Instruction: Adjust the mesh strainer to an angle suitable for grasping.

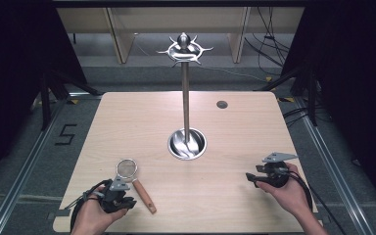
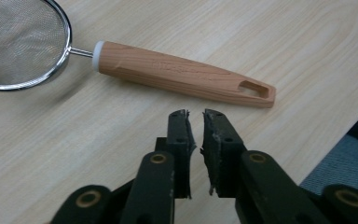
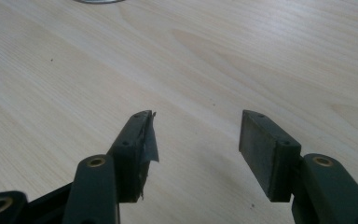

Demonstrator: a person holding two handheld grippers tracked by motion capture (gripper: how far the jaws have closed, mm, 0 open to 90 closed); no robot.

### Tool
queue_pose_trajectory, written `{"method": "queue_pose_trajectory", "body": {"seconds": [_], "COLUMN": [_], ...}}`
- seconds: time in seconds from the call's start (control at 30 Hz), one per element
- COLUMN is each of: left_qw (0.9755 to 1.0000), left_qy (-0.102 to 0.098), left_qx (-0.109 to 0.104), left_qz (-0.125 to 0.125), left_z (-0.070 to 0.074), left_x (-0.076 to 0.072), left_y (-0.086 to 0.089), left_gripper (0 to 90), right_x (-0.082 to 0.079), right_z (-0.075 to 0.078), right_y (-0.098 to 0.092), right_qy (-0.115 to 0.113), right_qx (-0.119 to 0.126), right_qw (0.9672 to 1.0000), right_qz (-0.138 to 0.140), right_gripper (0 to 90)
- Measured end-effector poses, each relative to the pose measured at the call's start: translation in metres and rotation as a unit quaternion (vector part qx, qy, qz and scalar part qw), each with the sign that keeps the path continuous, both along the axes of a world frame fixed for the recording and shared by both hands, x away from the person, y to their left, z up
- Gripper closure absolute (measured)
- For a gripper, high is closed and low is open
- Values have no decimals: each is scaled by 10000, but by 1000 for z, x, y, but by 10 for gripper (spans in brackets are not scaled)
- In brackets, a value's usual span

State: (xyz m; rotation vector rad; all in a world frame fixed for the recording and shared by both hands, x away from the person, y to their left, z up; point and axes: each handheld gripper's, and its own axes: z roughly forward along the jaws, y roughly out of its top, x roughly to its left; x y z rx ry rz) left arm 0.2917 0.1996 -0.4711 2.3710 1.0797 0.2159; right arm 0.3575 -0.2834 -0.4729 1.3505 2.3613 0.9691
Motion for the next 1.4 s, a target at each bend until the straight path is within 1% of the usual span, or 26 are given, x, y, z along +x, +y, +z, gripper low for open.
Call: {"method": "queue_pose_trajectory", "body": {"seconds": [0.03, 0.07, 0.1, 0.13, 0.17, 0.2, 0.27, 0.33, 0.37, 0.4, 0.43, 0.5, 0.53, 0.6, 0.73, 0.8, 0.9, 0.93, 0.97, 1.0, 1.03, 1.1, 1.13, 1.23, 1.3, 1.4], "left_qw": [9998, 9993, 9988, 9981, 9981, 9969, 9963, 9966, 9963, 9965, 9957, 9958, 9950, 9953, 9936, 9941, 9937, 9945, 9945, 9929, 9944, 9951, 9933, 9933, 9937, 9929], "left_qy": [60, 114, 56, 128, 128, 235, 308, 324, 325, 315, 337, 341, 383, 397, 435, 415, 373, 389, 389, 420, 403, 399, 429, 445, 385, 406], "left_qx": [106, 262, 428, 543, 543, 633, 684, 650, 662, 686, 745, 746, 805, 760, 860, 829, 864, 787, 787, 884, 785, 714, 839, 841, 818, 873], "left_qz": [-133, -246, -210, -247, -247, -400, -424, -382, -450, -360, -437, -412, -455, -456, -586, -565, -614, -567, -567, -681, -584, -559, -676, -656, -655, -705], "left_z": [-1, -3, -5, -8, -8, -8, -11, -12, -13, -14, -14, -15, -15, -16, -15, -16, -16, -16, -16, -15, -16, -16, -15, -15, -15, -14], "left_x": [1, 3, 3, 4, 4, 6, 8, 8, 9, 10, 12, 13, 16, 17, 26, 28, 30, 33, 33, 39, 40, 43, 48, 52, 57, 69], "left_y": [0, 0, -1, -4, -4, -4, -7, -10, -11, -13, -14, -16, -18, -19, -25, -28, -31, -35, -35, -37, -39, -41, -44, -50, -54, -65], "left_gripper": [828, 856, 890, 891, 892, 892, 893, 893, 893, 893, 893, 893, 893, 893, 893, 893, 893, 892, 892, 892, 892, 892, 892, 892, 892, 892], "right_x": [0, 2, -1, 0, 0, 0, 0, -1, 0, -1, -1, -1, -1, 0, 0, -1, -1, -1, -1, -1, 0, -1, -1, 0, 0, -1], "right_z": [1, -1, 1, 0, 0, 0, 0, 0, 1, 1, 1, 1, 0, 0, 0, 0, 1, 0, 0, 0, -1, -1, -2, -2, -2, -2], "right_y": [0, -3, -2, -4, -4, -4, -4, -4, -4, -3, -3, -3, -4, -4, -4, -4, -2, -3, -3, -3, -2, -1, -2, -2, -2, -2], "right_qy": [37, -195, 1, -105, -86, -86, -102, -74, -84, -31, -8, -12, -62, -96, -95, -70, -8, -46, -46, -73, -115, -103, -159, -123, -130, -125], "right_qx": [-38, -104, -35, -86, -79, -79, -81, -79, -86, -41, -48, -55, -66, -96, -78, -77, -25, -70, -70, -83, -56, -41, -89, -82, -79, -69], "right_qw": [10000, 9996, 10000, 9999, 9999, 9999, 9999, 9999, 9999, 10000, 10000, 10000, 9999, 9999, 9999, 9999, 10000, 9999, 9999, 9999, 9999, 9999, 9998, 9998, 9998, 9998], "right_qz": [-1, 178, -11, 86, 64, 64, 86, 48, 77, 37, 23, 41, 57, 92, 88, 59, 6, 67, 67, 80, 73, 43, 117, 110, 105, 102], "right_gripper": [454, 454, 454, 454, 454, 454, 454, 454, 454, 454, 454, 454, 454, 454, 454, 454, 454, 454, 454, 454, 454, 454, 453, 453, 453, 453]}}
